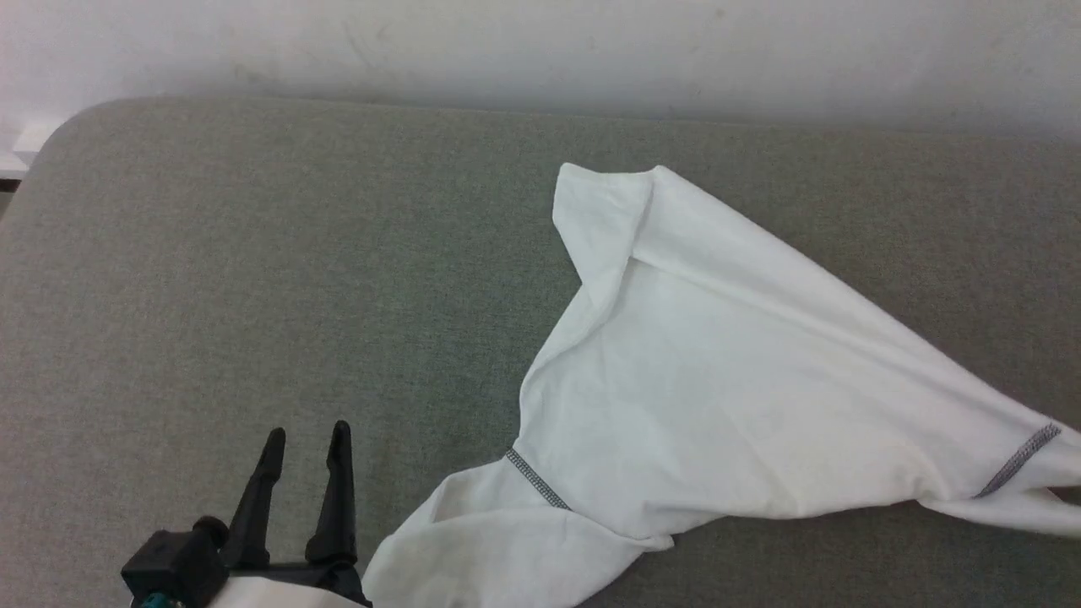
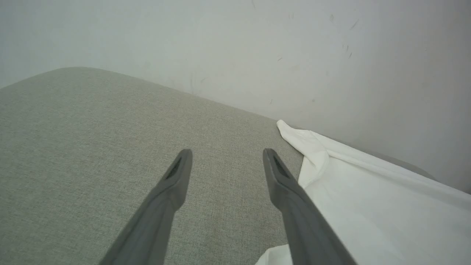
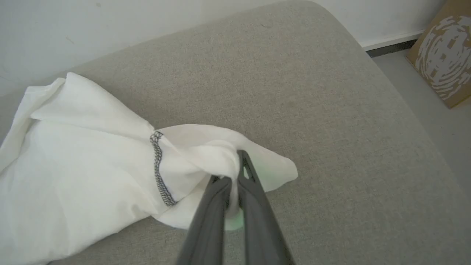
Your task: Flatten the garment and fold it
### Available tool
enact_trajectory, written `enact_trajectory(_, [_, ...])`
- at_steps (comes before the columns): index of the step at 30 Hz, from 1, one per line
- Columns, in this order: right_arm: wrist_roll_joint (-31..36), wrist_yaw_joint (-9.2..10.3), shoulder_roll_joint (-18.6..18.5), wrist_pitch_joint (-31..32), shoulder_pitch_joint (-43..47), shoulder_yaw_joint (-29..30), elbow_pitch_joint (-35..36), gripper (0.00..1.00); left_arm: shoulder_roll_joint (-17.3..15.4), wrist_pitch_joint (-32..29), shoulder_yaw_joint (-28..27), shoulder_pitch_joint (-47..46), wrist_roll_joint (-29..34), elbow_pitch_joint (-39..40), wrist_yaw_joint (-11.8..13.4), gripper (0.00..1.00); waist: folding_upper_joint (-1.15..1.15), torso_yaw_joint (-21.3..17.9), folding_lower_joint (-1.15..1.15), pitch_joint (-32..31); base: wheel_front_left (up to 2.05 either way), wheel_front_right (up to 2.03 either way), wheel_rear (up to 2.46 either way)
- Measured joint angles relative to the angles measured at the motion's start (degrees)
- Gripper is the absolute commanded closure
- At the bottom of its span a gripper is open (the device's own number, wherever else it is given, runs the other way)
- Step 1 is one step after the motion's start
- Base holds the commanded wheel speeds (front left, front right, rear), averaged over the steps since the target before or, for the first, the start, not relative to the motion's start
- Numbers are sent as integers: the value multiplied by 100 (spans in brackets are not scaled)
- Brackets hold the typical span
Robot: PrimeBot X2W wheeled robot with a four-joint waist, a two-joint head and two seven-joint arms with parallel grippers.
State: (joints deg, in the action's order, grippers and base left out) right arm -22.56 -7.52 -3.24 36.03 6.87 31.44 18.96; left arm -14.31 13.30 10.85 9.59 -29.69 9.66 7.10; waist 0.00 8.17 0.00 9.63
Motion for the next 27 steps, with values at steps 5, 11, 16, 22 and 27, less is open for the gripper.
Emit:
enact_trajectory(5, [-9, 0, 21, -328, 444, -219, -526, 69, -52, -98, 11, 4, -1, 9, 0, 0, 0, -86, 0, -57, 0, 0, 0])
enact_trajectory(11, [53, 0, 25, -788, 337, -823, -197, 0, -97, -170, 43, 15, 2, 89, 3, 0, 0, -155, -1, -213, 0, 0, 0])
enact_trajectory(16, [147, 0, -245, -816, -367, -1579, 511, 0, -137, -213, 82, 38, 18, 218, 9, 0, 0, -132, 0, -223, 0, 0, 0])
enact_trajectory(22, [246, 0, -776, -410, -1493, -2666, 442, 0, -66, -197, 200, -50, 29, 246, 5, 0, 0, 13, 0, 6, 0, 0, 0])
enact_trajectory(27, [293, 0, -926, 110, -2344, -3520, -401, 0, 46, -105, 308, -252, 26, 74, -73, 0, 0, 279, 0, 248, 0, 0, 0])
